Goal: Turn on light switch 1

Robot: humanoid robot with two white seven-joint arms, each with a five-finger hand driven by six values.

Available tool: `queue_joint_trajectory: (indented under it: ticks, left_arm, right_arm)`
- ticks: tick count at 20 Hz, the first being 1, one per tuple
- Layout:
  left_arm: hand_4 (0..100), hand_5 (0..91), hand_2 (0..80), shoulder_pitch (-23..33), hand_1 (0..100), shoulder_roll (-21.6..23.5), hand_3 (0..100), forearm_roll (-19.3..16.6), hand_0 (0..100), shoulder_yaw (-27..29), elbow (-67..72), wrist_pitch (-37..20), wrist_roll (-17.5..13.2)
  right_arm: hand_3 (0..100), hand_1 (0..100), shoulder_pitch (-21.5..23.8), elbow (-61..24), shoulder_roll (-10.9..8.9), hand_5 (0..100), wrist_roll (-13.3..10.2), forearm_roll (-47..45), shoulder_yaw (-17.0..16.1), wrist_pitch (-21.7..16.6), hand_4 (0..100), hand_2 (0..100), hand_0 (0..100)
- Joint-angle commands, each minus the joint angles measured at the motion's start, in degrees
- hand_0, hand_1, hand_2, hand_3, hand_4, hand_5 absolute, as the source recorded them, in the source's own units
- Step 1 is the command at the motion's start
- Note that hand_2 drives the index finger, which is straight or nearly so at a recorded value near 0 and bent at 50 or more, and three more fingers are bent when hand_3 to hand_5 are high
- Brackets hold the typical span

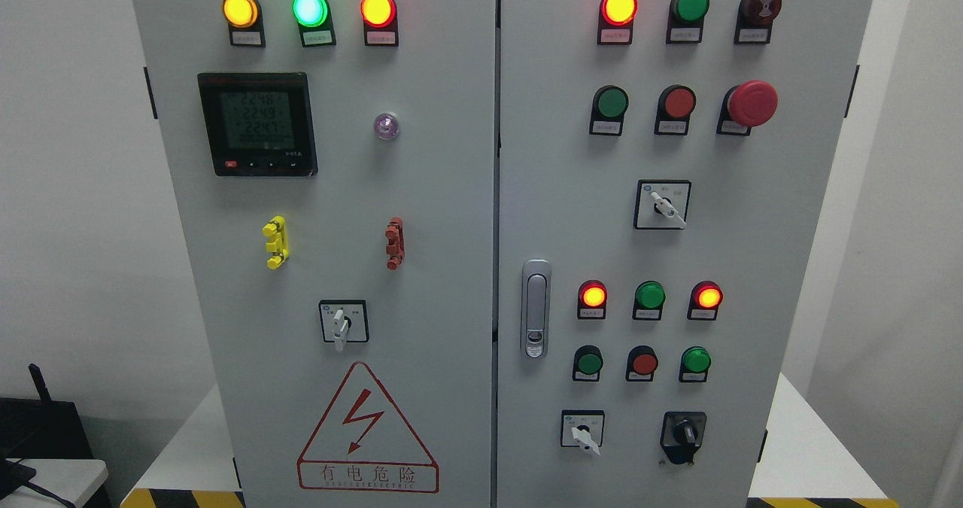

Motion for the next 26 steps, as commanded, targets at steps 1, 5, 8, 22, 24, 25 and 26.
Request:
queue_joint_trajectory:
  ticks: [1, 5, 8, 22, 24, 25, 26]
  left_arm:
    - [3, 0.0, 0.0, 4.1, 0, 0.7, 0, -0.97, 50, 7.55, -12.29, 0.69, -0.12]
    - [4, 0.0, 0.0, 6.12, 0, 2.46, 0, -0.97, 50, 14.75, -18.98, 0.61, -3.62]
    - [3, 0.0, 0.0, 7.97, 0, 5.79, 0, -0.88, 50, 15.55, -22.24, -0.01, -5.39]
    - [6, 0.0, 0.0, 9.38, 0, 9.23, 0, -0.88, 50, 25.39, -41.83, -0.18, -5.92]
    - [6, 0.1, 0.0, 9.38, 0, 9.14, 0, -0.88, 50, 26.63, -47.01, -0.1, -5.92]
    - [6, 0.2, 0.0, 9.38, 0, 9.14, 0, -0.88, 50, 26.72, -49.38, -0.1, -5.92]
    - [7, 0.8, 0.0, 9.38, 0, 9.06, 0, -0.88, 50, 26.89, -52.01, -0.1, -5.92]
  right_arm:
    - [0, 39, -0.05, 0.0, 0.04, 0, -0.02, -1.41, 0.97, -0.04, 0, 0, 12]
    - [0, 39, 0.04, 0.0, -0.05, 0, -0.02, -1.41, 0.97, -0.04, 0, 0, 12]
    - [0, 39, -0.05, 0.0, -0.05, 0, -0.02, -1.41, 0.97, -0.04, 0, 0, 12]
    - [0, 39, 0.04, 0.0, 0.04, 0, -0.02, -1.41, 0.97, -0.04, 0, 0, 12]
    - [0, 39, 0.04, 0.0, -0.05, 0, -0.02, -1.41, 0.97, -0.04, 0, 0, 12]
    - [0, 39, -0.05, 0.0, 0.04, 0, -0.02, -1.41, 0.97, -0.04, 0, 0, 12]
    - [0, 39, 0.04, 0.0, 0.04, 0, -0.02, -1.41, 0.97, 0.04, 0, 0, 12]
